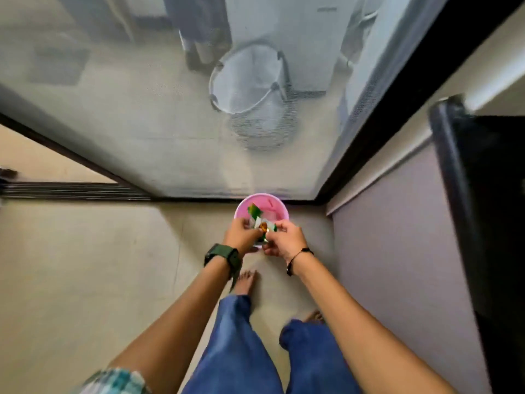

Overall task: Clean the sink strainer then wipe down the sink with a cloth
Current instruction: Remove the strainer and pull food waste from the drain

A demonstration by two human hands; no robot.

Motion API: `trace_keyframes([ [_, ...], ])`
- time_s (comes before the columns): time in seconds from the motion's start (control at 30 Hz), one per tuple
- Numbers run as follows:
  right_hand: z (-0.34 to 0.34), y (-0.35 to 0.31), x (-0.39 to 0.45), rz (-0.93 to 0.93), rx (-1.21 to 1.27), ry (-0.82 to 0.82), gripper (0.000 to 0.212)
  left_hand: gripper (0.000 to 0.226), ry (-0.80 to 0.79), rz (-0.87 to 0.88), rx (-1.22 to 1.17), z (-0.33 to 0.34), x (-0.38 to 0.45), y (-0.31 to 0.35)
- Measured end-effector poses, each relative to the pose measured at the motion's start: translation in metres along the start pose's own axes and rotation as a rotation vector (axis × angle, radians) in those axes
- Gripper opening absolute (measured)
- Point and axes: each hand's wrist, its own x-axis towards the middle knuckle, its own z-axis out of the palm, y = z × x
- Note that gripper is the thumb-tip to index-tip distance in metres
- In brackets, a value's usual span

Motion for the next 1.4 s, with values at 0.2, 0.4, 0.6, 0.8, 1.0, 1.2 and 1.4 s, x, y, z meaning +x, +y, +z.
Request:
trace_keyframes([
  [0.2, 0.018, 0.053, 0.142, 0.083, -0.213, 0.175, 0.032, 0.039, -0.136, -0.103, 0.059, 0.015, 0.131, -0.077],
  [0.4, 0.016, 0.117, 0.286, 0.089, -0.372, 0.226, 0.033, 0.042, -0.193, -0.11, 0.187, 0.04, 0.258, -0.145],
  [0.6, 0.016, 0.161, 0.385, 0.045, -0.588, 0.204, 0.037, 0.026, -0.217, -0.133, 0.378, 0.07, 0.364, -0.185],
  [0.8, 0.01, 0.172, 0.417, -0.027, -0.751, 0.287, 0.039, 0.026, -0.213, -0.227, 0.511, 0.083, 0.411, -0.195],
  [1.0, -0.009, 0.139, 0.33, -0.115, -0.709, 0.3, 0.041, 0.039, -0.171, -0.09, 0.69, 0.073, 0.33, -0.256],
  [1.2, -0.048, 0.054, 0.165, -0.19, -0.545, 0.356, 0.036, 0.029, -0.197, 0.125, 0.557, 0.077, 0.174, -0.034],
  [1.4, -0.108, -0.043, -0.022, -0.473, -0.363, 0.601, 0.035, 0.044, -0.325, 0.376, 0.354, 0.1, -0.03, 0.095],
])
